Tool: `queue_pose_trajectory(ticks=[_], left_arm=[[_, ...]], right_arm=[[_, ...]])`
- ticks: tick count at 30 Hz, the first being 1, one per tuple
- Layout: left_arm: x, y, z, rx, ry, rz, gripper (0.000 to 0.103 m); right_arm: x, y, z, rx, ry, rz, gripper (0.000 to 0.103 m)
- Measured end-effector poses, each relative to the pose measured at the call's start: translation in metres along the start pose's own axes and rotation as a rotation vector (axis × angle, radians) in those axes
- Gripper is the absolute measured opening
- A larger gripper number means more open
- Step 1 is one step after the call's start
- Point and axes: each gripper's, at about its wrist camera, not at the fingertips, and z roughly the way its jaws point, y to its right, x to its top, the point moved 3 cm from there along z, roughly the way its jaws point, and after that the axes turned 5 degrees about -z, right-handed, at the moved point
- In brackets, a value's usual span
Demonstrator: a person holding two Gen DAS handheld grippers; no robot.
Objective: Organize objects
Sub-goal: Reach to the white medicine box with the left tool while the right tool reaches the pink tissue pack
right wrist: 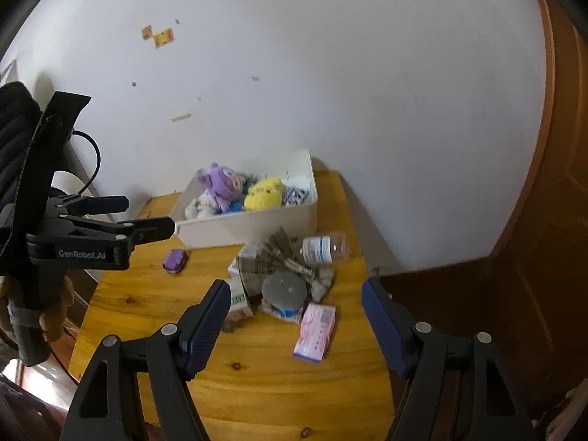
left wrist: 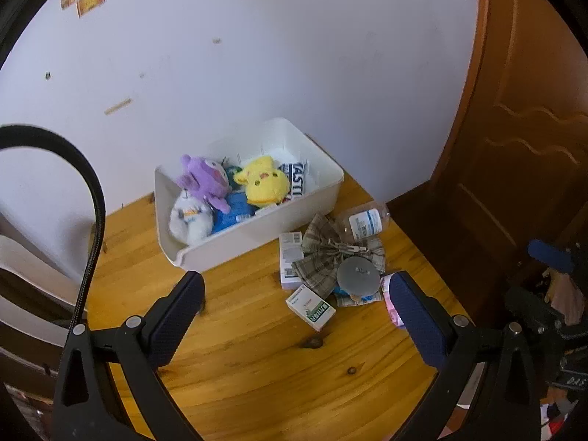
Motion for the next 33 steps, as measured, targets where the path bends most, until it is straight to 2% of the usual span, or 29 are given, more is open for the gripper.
queue_pose_trajectory(ticks=[5,10,18,25,33], left_arm=[[-0.02,0.005,0.036,-0.005,-0.051,-0.043,0.101],[-0.042,0.006,0.085,0.039,-0.119,-0.073,0.101],[-0.07,0.001,0.151,0.092,-0.233,-0.146,0.101],[-0.08,-0.003,0.171,0.122,-0.242,-0.187,0.101],[-0.087,-0.013,0.181,0.154,-0.244,-0.245,0.101]], right_arm=[[-0.026,0.01,0.027,0.003,-0.054,0.037,0.075],[-0.055,0.022,0.064,0.001,-0.122,0.102,0.075],[-0.089,0.026,0.114,-0.015,-0.168,0.171,0.075],[-0.101,0.024,0.145,-0.019,-0.198,0.208,0.075],[-0.107,0.013,0.165,-0.041,-0.217,0.161,0.075]])
